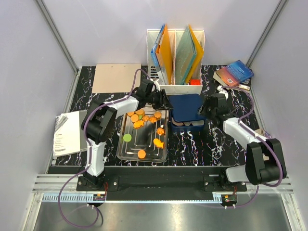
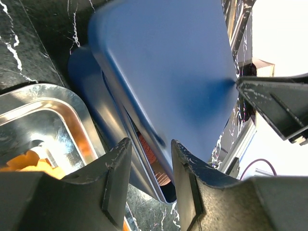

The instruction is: Pack the cookies

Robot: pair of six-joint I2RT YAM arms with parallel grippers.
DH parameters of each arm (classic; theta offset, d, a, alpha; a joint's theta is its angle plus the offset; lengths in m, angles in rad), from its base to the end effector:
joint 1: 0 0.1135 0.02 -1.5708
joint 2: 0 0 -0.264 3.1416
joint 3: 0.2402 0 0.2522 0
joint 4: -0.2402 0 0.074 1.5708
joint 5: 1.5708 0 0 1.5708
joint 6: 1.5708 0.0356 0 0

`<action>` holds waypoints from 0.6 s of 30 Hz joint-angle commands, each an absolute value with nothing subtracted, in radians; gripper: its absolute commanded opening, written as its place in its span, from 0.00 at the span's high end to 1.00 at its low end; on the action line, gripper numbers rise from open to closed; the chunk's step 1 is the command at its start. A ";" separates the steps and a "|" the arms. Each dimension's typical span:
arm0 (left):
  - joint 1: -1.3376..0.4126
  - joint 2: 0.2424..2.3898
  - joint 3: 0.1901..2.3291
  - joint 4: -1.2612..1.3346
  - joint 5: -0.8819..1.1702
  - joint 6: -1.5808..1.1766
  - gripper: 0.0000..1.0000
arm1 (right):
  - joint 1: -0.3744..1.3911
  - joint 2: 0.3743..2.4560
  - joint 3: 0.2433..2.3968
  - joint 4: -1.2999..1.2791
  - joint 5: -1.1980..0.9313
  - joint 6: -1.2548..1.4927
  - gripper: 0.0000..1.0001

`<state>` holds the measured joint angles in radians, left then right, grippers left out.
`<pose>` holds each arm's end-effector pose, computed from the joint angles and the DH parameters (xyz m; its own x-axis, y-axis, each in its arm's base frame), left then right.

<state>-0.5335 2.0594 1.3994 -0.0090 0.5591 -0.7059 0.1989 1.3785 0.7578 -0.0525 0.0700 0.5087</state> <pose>0.3830 -0.2481 0.1792 -0.9185 -0.0962 -0.3836 0.2543 0.5991 -0.7592 0.2841 0.0547 0.2107 -0.6037 0.3739 -0.7041 0.1724 0.9235 0.3427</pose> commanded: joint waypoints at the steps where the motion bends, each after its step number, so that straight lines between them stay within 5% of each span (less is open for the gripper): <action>1: -0.517 1.959 1.376 0.009 0.526 -0.699 0.58 | 0.219 1.339 0.698 -0.153 0.061 0.499 0.48; 18: -0.486 1.885 1.308 0.012 0.492 -0.719 0.56 | 0.253 1.149 0.623 -0.236 0.021 0.515 0.51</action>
